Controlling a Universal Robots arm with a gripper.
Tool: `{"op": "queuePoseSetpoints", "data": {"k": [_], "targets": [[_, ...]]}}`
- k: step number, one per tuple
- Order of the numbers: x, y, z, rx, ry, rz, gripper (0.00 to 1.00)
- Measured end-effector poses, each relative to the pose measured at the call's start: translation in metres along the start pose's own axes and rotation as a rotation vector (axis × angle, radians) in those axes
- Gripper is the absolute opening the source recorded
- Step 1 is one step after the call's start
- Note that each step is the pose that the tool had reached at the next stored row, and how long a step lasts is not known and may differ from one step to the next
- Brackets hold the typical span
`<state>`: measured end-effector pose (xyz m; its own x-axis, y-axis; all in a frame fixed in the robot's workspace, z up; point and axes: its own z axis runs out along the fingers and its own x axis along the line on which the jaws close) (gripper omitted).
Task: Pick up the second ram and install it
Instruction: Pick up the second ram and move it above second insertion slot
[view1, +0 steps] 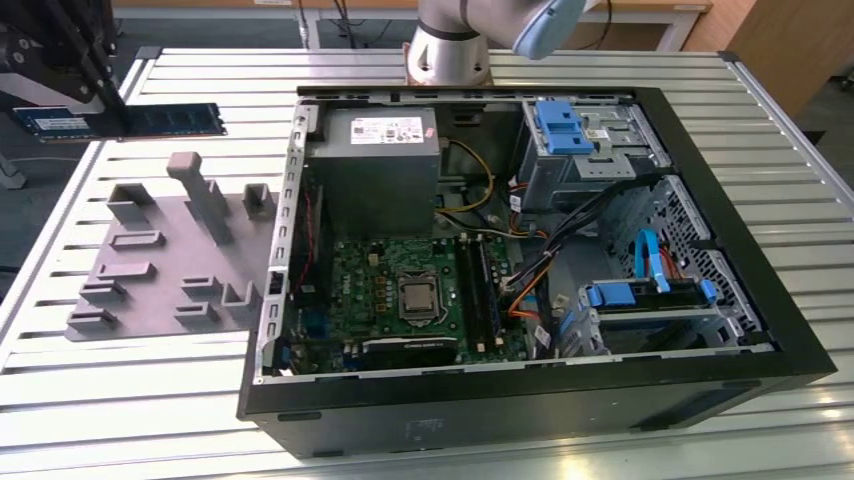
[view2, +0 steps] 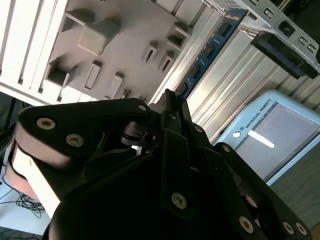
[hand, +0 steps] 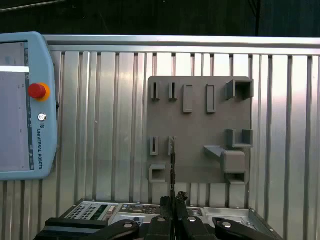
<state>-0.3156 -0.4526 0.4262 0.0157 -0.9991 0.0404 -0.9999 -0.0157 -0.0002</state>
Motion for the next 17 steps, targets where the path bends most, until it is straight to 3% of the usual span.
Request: {"op": "queuePoseSetpoints", "data": {"k": [17], "targets": [[0.0005,-0.0348,0.0014,-0.0001,0.0000,0.000,0.14]]}}
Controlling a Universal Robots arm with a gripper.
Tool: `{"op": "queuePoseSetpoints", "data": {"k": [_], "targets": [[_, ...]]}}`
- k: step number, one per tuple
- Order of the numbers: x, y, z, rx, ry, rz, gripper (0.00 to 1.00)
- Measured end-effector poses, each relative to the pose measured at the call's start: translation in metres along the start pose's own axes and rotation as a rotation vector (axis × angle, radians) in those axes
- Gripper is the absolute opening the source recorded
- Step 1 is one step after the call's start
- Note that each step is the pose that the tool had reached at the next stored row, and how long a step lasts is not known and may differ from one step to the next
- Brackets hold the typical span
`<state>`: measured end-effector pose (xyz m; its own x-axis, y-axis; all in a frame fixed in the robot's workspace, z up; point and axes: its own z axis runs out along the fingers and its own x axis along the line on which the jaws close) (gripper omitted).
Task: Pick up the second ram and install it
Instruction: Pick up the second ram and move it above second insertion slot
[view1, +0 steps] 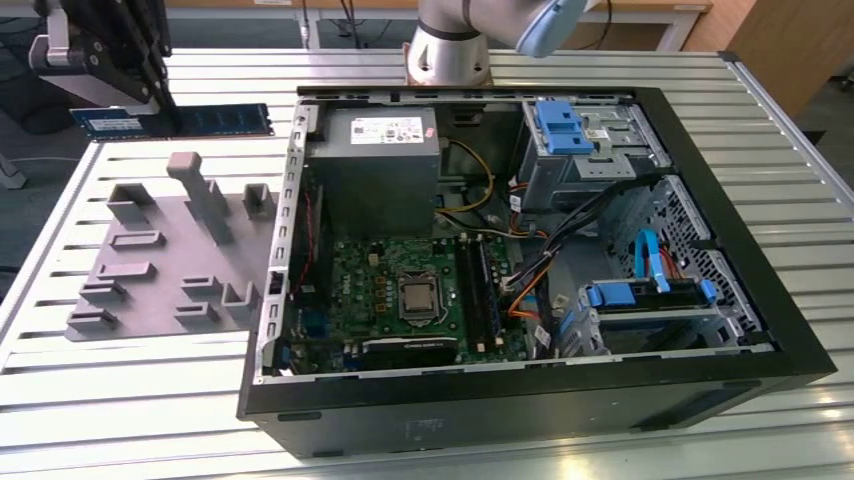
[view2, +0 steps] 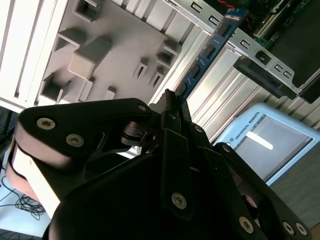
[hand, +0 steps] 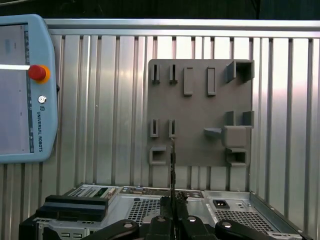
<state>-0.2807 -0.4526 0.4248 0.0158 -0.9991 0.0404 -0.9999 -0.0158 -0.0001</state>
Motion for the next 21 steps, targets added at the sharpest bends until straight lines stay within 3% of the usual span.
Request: {"op": "queuePoseSetpoints", "data": {"k": [19,21], "targets": [[0.0005,-0.0389,0.0016,0.0000,0.0000,0.000,0.14],[0.0006,-0.0377,0.0017,0.0000,0.0000,0.000,0.14]]}}
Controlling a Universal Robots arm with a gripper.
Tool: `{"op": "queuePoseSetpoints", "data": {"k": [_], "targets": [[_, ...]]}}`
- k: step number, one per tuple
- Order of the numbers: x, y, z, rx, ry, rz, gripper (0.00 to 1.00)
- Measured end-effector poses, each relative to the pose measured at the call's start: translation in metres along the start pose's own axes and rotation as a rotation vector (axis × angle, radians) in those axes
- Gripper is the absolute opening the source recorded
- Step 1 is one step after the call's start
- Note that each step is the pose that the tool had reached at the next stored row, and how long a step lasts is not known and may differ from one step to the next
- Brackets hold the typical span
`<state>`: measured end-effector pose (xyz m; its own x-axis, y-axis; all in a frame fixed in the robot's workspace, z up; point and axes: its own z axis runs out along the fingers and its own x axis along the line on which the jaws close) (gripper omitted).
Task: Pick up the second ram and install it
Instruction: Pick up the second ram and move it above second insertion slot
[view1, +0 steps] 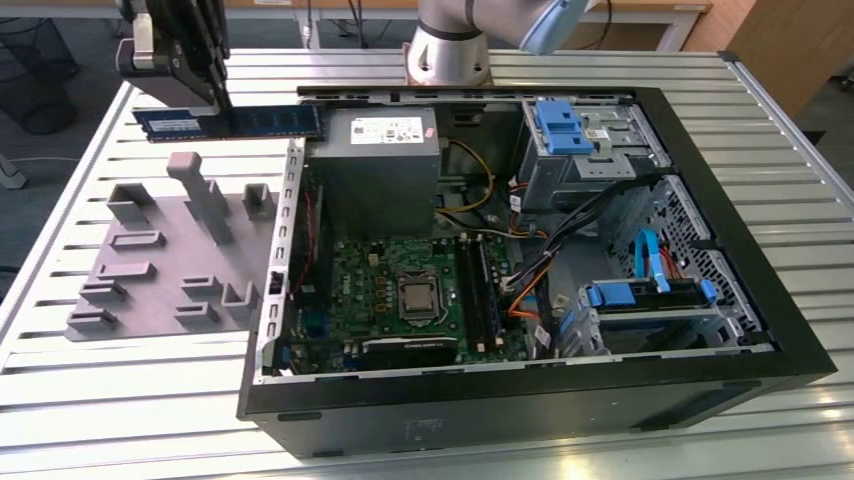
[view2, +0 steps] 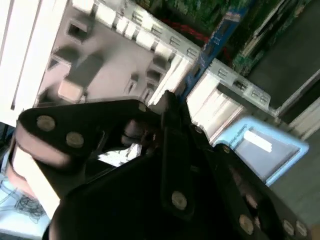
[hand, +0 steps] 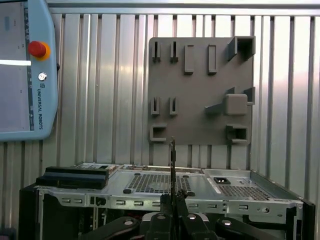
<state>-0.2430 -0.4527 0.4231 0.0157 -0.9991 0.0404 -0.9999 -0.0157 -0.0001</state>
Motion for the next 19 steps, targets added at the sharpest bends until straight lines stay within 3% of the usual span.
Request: {"op": "queuePoseSetpoints", "data": {"k": [8,19], "targets": [[-0.0001,0.0029,0.0000,0.0000,0.0000,0.000,0.14],[0.0000,-0.0031,0.0000,0.0000,0.0000,0.000,0.14]]}}
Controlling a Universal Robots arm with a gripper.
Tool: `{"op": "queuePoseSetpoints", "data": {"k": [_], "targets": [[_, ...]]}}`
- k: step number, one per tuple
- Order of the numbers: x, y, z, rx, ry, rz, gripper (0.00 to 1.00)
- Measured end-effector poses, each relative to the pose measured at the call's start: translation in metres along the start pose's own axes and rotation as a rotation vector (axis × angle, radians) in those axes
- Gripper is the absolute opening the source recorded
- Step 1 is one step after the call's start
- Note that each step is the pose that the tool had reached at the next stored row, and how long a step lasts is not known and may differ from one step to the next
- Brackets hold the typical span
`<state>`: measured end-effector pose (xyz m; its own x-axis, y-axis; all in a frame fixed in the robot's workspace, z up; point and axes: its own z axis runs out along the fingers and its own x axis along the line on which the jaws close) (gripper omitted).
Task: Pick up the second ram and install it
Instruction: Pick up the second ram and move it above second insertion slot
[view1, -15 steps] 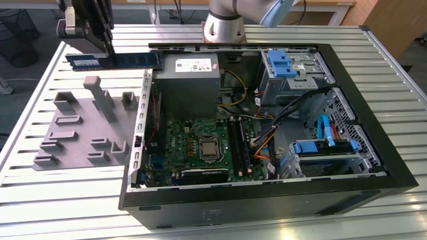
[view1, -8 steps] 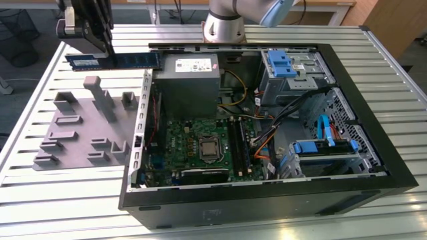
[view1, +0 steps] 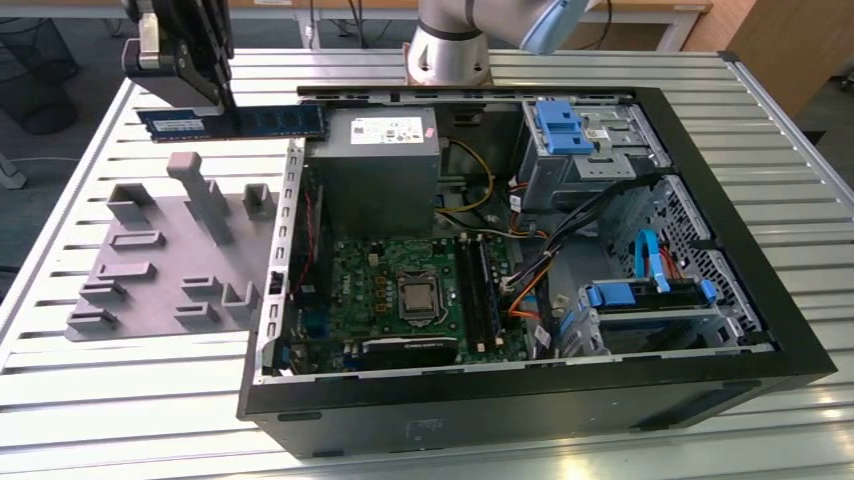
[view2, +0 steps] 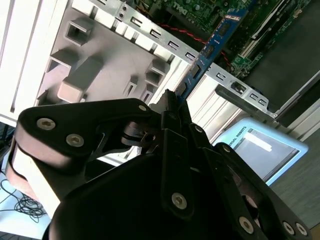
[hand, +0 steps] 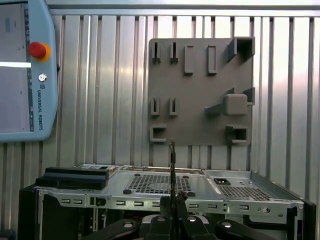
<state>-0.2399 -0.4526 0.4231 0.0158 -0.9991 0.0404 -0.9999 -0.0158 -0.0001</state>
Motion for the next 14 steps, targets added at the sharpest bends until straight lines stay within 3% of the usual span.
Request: {"op": "queuePoseSetpoints", "data": {"k": [14], "targets": [[0.0001,-0.0068,0.0000,0.0000,0.0000,0.000,0.14]]}}
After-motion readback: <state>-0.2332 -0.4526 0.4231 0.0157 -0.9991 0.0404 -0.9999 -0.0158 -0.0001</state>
